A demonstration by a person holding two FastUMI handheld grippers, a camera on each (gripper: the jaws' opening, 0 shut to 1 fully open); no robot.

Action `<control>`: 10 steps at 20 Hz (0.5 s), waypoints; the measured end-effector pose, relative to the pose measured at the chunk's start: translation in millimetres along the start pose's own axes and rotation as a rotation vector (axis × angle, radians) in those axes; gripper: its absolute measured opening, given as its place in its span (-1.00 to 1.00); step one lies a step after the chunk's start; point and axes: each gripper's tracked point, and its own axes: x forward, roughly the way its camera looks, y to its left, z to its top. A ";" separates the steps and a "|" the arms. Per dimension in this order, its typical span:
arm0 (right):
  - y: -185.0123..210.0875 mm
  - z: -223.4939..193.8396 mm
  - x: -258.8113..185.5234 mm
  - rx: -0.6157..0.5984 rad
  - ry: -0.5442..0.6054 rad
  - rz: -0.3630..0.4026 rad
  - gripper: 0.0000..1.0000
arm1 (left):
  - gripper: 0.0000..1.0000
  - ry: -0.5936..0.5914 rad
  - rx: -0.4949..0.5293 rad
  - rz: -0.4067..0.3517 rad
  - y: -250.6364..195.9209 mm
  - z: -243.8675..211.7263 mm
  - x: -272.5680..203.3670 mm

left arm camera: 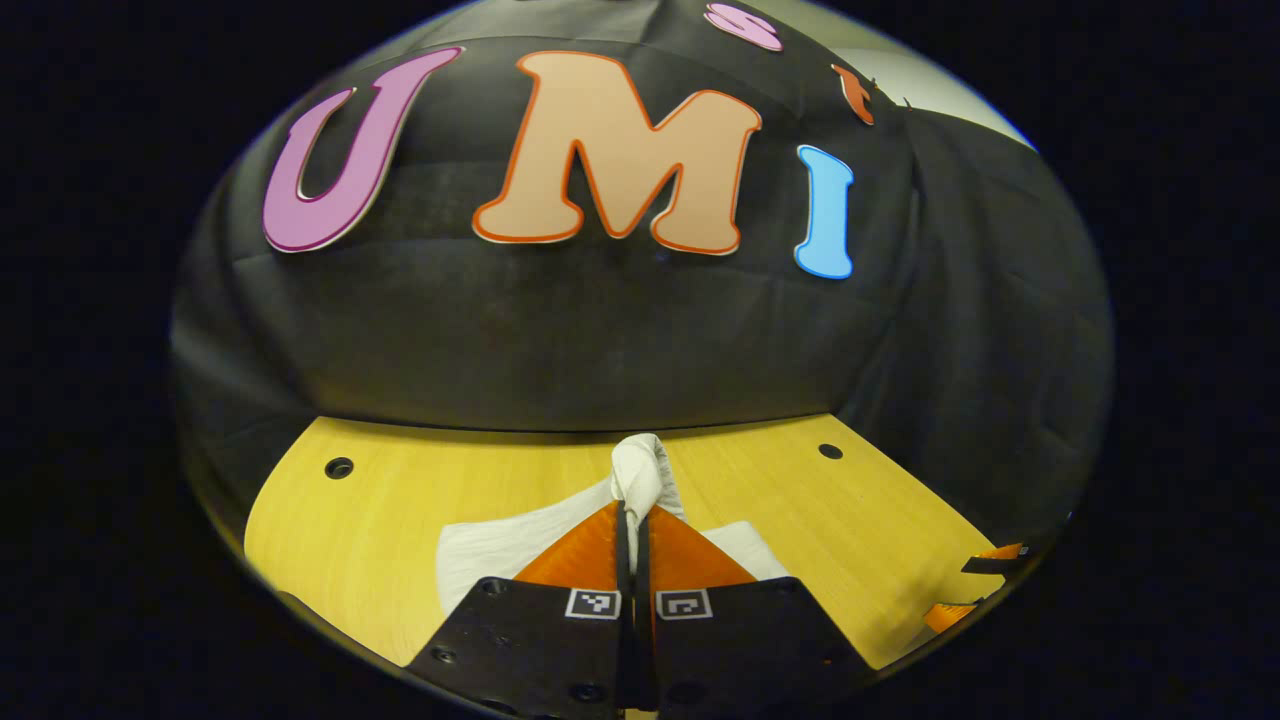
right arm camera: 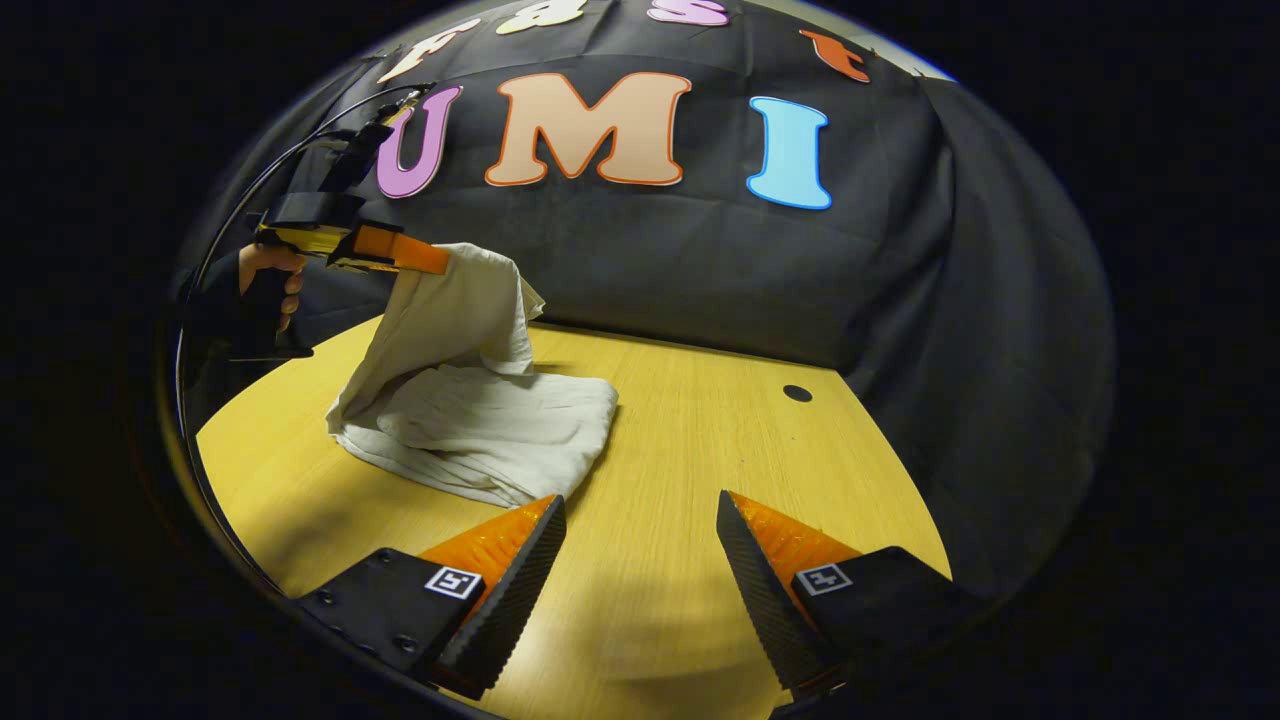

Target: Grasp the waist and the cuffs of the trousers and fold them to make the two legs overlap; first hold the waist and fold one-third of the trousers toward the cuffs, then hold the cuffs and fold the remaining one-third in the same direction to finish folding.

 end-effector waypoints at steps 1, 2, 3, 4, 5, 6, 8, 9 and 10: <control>-4.7 -2.2 -1.0 0.003 0.001 -0.005 0.96 | -1.00 0.005 0.006 -0.020 -13.5 -1.8 3.6; -8.4 -3.1 -2.2 0.006 0.001 -0.009 0.96 | -1.00 0.007 0.016 -0.040 -28.6 -3.6 6.5; -11.5 -4.0 -2.0 0.010 0.000 -0.014 0.96 | -1.00 0.009 0.035 -0.061 -42.3 -5.9 8.1; -15.2 -3.8 -2.6 0.014 -0.001 -0.017 0.96 | -1.00 0.016 0.061 -0.081 -56.6 -10.1 9.9; -18.0 -5.3 -3.8 0.018 -0.002 -0.019 0.96 | -1.00 0.022 0.087 -0.097 -70.1 -16.0 11.1; -21.7 -5.2 -4.3 0.020 -0.005 -0.021 0.96 | -1.00 0.035 0.111 -0.112 -79.0 -24.2 12.5; -27.1 -4.4 -5.4 0.025 -0.009 -0.022 0.99 | -1.00 0.072 0.154 -0.133 -94.6 -49.1 12.7; -29.2 -2.6 -6.3 0.028 -0.012 -0.021 0.96 | -1.00 0.097 0.177 -0.139 -99.8 -64.8 12.5; -32.0 -0.4 -7.2 0.030 -0.014 -0.020 0.96 | -1.00 0.127 0.199 -0.137 -103.9 -81.0 12.2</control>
